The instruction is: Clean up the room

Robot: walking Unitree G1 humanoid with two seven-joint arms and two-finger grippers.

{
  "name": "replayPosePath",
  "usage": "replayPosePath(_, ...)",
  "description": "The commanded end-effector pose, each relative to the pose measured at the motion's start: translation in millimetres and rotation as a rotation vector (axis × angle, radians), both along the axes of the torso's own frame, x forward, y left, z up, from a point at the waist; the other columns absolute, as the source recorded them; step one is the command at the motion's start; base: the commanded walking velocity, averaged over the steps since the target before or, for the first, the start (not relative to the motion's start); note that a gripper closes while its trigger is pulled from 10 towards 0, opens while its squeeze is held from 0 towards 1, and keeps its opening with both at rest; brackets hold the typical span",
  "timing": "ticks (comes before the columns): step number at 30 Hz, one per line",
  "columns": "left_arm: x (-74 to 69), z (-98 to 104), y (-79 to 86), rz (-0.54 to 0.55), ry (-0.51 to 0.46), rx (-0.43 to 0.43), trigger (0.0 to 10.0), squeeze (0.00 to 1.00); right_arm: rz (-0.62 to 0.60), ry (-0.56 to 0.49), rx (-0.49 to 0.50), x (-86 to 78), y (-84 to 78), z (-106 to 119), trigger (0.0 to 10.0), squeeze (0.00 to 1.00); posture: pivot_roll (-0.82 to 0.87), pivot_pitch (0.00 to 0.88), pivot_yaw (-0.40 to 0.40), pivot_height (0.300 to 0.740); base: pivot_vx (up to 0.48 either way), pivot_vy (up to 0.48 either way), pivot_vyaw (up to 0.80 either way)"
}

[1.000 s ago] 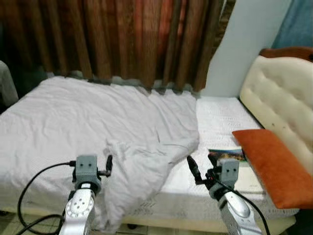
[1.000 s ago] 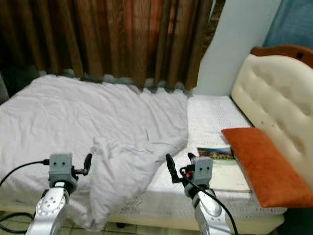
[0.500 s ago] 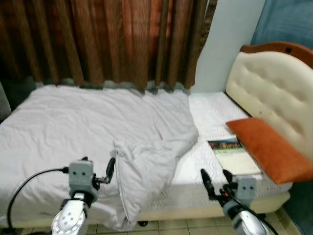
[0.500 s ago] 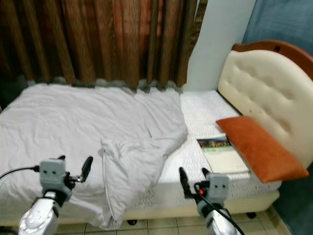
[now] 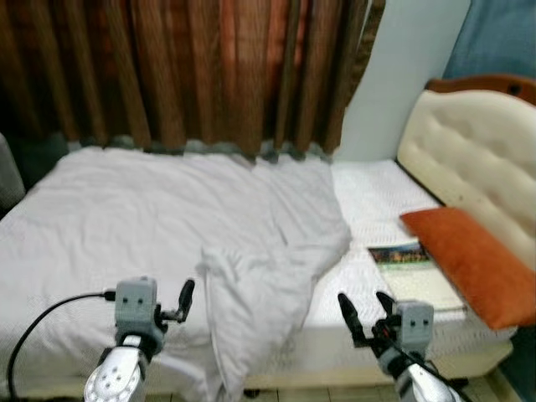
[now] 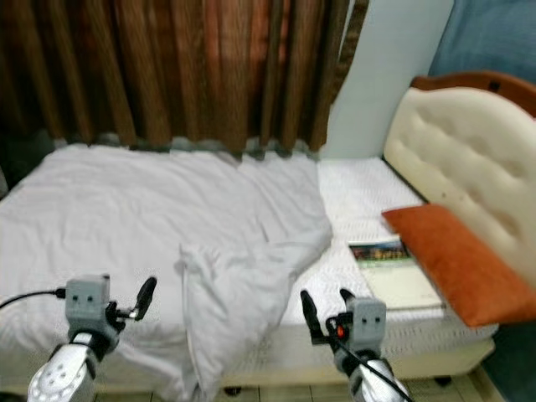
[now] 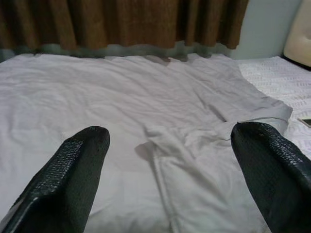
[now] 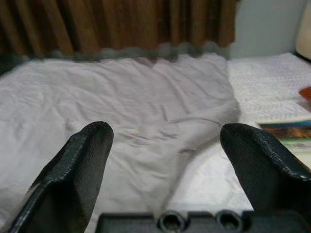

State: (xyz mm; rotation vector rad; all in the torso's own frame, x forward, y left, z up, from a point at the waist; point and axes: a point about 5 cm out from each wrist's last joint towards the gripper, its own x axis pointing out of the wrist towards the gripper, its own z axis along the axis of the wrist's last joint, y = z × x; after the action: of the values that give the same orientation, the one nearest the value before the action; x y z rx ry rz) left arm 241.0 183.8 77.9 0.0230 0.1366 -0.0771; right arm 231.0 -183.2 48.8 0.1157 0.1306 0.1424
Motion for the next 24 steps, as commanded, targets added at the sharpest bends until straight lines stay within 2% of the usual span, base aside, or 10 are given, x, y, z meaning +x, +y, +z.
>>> replayPosePath(1, 4.8, 0, -3.2, -0.02, 0.013, 0.033, 10.0, 0.0, -0.01, -0.007, -0.01, 4.3, -2.8, 3, 10.0, 0.0, 0.09, 0.0, -0.072, 0.74, 0.439, 0.0, 0.0)
replayPosePath(4, 13.0, 3, -4.4, -0.041, 0.016, 0.052, 10.0, 0.0, 0.002, -0.012, -0.024, 10.6, -0.7, 4, 10.0, 0.0, 0.09, 0.0, -0.07, 0.74, 0.439, 0.0, 0.0)
replayPosePath(24, 18.3, -2, -4.6, -0.029, 0.047, 0.055, 10.0, 0.0, 0.024, -0.028, -0.038, 15.1, 2.0, 6, 10.0, 0.0, 0.08, 0.0, -0.065, 0.74, 0.439, 0.0, 0.0)
